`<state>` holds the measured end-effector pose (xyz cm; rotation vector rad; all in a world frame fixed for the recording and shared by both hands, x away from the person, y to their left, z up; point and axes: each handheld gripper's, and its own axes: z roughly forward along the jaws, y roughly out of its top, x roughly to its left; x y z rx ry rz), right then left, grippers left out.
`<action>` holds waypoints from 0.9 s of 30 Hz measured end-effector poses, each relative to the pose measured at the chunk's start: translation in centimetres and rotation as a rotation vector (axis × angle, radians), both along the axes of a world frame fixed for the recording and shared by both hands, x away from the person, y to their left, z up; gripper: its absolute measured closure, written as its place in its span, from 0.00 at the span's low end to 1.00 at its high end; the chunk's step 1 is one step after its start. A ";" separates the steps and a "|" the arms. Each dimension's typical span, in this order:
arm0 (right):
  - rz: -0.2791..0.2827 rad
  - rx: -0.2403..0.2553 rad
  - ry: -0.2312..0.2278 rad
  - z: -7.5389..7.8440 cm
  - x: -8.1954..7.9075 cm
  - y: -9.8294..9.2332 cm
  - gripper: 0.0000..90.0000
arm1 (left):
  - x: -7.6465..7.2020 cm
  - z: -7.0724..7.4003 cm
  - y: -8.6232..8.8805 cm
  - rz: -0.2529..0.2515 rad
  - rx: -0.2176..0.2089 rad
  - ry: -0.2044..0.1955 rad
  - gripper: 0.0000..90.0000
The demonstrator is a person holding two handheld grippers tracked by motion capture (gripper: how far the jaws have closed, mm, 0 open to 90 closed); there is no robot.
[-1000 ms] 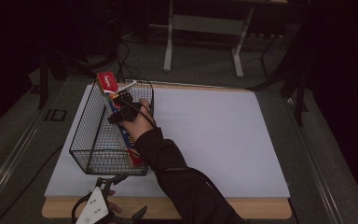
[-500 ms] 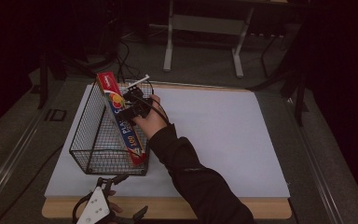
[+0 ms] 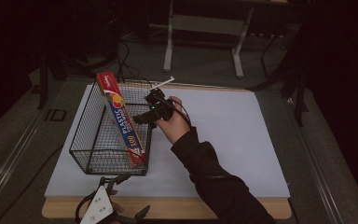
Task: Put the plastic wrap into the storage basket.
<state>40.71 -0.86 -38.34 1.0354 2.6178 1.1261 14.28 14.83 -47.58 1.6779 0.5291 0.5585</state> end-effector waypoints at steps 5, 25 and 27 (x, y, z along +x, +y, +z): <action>-0.015 0.010 -0.013 0.1 -0.3 -2.6 0.16 | 0.1 0.0 -0.1 -0.002 0.005 0.003 0.00; -0.058 0.025 -0.050 -1.7 -3.7 -12.6 0.16 | 0.3 -0.1 -0.5 -0.005 0.015 0.007 0.00; -0.062 0.022 -0.053 -1.9 -4.0 -13.4 0.16 | 0.3 -0.1 -0.5 -0.005 0.018 0.005 0.00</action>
